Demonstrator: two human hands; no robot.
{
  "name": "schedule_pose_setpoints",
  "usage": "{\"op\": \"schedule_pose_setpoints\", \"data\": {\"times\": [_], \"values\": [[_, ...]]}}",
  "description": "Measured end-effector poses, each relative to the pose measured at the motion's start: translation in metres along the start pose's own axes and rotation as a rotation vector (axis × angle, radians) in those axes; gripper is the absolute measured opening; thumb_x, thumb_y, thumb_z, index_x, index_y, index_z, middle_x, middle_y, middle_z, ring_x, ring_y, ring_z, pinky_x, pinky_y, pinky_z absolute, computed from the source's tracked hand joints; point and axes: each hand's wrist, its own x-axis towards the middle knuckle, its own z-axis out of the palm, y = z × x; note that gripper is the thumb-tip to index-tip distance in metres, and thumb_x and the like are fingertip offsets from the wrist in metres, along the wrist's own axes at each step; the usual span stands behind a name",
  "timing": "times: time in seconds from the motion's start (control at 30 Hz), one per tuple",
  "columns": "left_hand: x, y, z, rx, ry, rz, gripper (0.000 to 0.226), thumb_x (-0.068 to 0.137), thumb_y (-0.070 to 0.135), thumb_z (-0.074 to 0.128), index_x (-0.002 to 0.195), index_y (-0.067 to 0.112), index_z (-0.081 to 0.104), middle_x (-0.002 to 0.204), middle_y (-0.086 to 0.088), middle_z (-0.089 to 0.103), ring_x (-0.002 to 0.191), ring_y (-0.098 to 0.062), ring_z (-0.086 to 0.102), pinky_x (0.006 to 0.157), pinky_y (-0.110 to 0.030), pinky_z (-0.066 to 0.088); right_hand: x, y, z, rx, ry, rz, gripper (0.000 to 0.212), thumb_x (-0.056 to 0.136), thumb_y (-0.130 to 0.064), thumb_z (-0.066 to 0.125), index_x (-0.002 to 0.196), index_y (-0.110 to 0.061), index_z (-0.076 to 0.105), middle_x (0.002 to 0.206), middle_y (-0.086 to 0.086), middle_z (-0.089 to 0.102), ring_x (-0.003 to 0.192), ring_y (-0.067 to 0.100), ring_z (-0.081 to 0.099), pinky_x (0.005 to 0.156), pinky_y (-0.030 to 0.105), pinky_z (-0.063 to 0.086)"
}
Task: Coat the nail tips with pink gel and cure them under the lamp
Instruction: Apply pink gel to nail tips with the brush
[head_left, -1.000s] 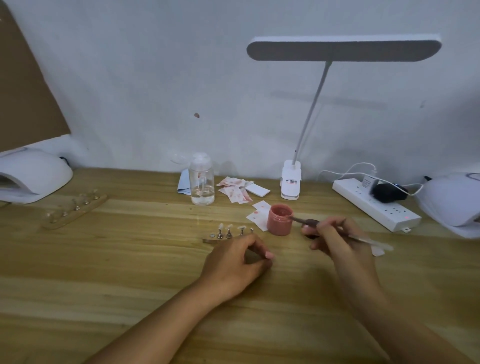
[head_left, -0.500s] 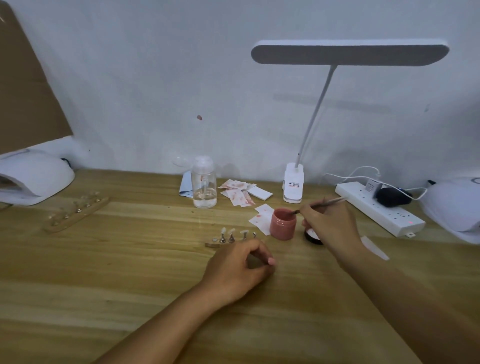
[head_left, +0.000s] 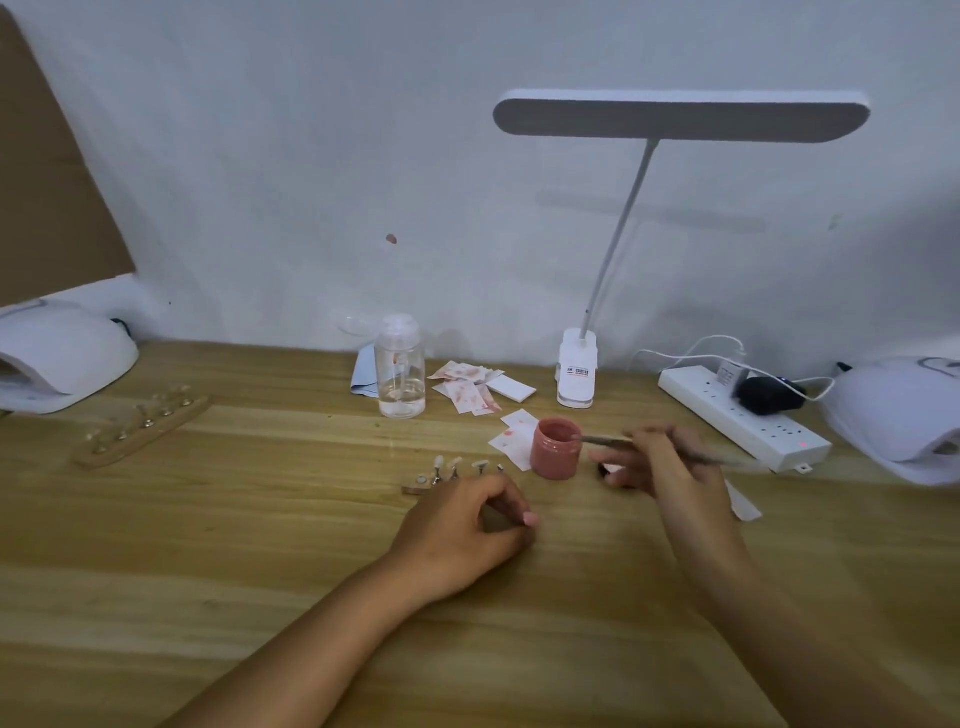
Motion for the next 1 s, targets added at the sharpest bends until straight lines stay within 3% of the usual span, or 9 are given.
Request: {"op": "schedule_pose_setpoints", "data": {"times": [0.1, 0.23, 0.43, 0.53, 0.7, 0.83, 1.0], "values": [[0.000, -0.002, 0.004, -0.001, 0.023, 0.007, 0.012, 0.082, 0.036, 0.075, 0.077, 0.036, 0.064, 0.079, 0.029, 0.066, 0.052, 0.008, 0.048, 0.053, -0.015, 0.028, -0.024, 0.010, -0.013, 0.052, -0.051, -0.061, 0.011, 0.095, -0.002, 0.052, 0.094, 0.004, 0.061, 0.087, 0.011, 0.075, 0.078, 0.021, 0.072, 0.069, 0.025, 0.056], [0.001, -0.003, 0.006, -0.002, 0.055, -0.002, 0.015, 0.082, 0.036, 0.075, 0.075, 0.038, 0.062, 0.082, 0.031, 0.066, 0.049, -0.001, 0.045, 0.053, -0.021, 0.031, -0.032, 0.016, -0.019, 0.034, -0.120, -0.102, 0.006, 0.090, -0.004, 0.059, 0.089, 0.002, 0.058, 0.079, 0.011, 0.073, 0.064, 0.014, 0.058, 0.065, 0.022, 0.050], [0.001, -0.003, 0.007, 0.026, 0.069, -0.004, 0.014, 0.083, 0.038, 0.075, 0.076, 0.035, 0.063, 0.079, 0.033, 0.064, 0.050, 0.000, 0.049, 0.052, -0.018, 0.030, -0.030, 0.020, -0.013, -0.014, -0.202, -0.091, 0.011, 0.090, 0.004, 0.051, 0.079, 0.004, 0.050, 0.063, 0.012, 0.066, 0.055, 0.015, 0.050, 0.050, 0.017, 0.042], [0.000, -0.004, 0.007, 0.028, 0.070, -0.006, 0.012, 0.083, 0.040, 0.074, 0.079, 0.034, 0.064, 0.088, 0.033, 0.066, 0.051, 0.002, 0.050, 0.053, -0.017, 0.031, -0.030, 0.020, -0.015, -0.015, -0.222, -0.085, 0.013, 0.091, 0.003, 0.050, 0.080, 0.009, 0.048, 0.063, 0.013, 0.067, 0.054, 0.017, 0.051, 0.050, 0.019, 0.043], [0.000, -0.006, 0.008, -0.012, 0.077, 0.008, 0.013, 0.083, 0.039, 0.074, 0.077, 0.040, 0.062, 0.090, 0.031, 0.066, 0.051, -0.001, 0.048, 0.056, -0.026, 0.037, -0.033, 0.018, -0.010, 0.017, -0.300, -0.146, 0.004, 0.092, 0.004, 0.053, 0.091, 0.002, 0.057, 0.076, 0.015, 0.072, 0.056, 0.018, 0.057, 0.056, 0.020, 0.050], [0.000, -0.007, 0.008, -0.036, 0.086, 0.054, 0.015, 0.085, 0.037, 0.073, 0.083, 0.041, 0.059, 0.086, 0.026, 0.065, 0.049, -0.003, 0.044, 0.054, -0.026, 0.034, -0.033, 0.017, -0.008, 0.032, -0.294, -0.190, 0.011, 0.086, 0.007, 0.062, 0.092, -0.002, 0.064, 0.083, 0.016, 0.072, 0.060, 0.017, 0.061, 0.061, 0.020, 0.051], [0.000, -0.006, 0.008, -0.027, 0.090, 0.049, 0.011, 0.085, 0.039, 0.072, 0.085, 0.040, 0.062, 0.088, 0.026, 0.066, 0.050, -0.002, 0.045, 0.054, -0.026, 0.034, -0.034, 0.018, -0.009, 0.019, -0.319, -0.098, 0.012, 0.088, 0.008, 0.056, 0.090, -0.003, 0.061, 0.072, 0.008, 0.069, 0.052, 0.013, 0.050, 0.051, 0.017, 0.043]]}}
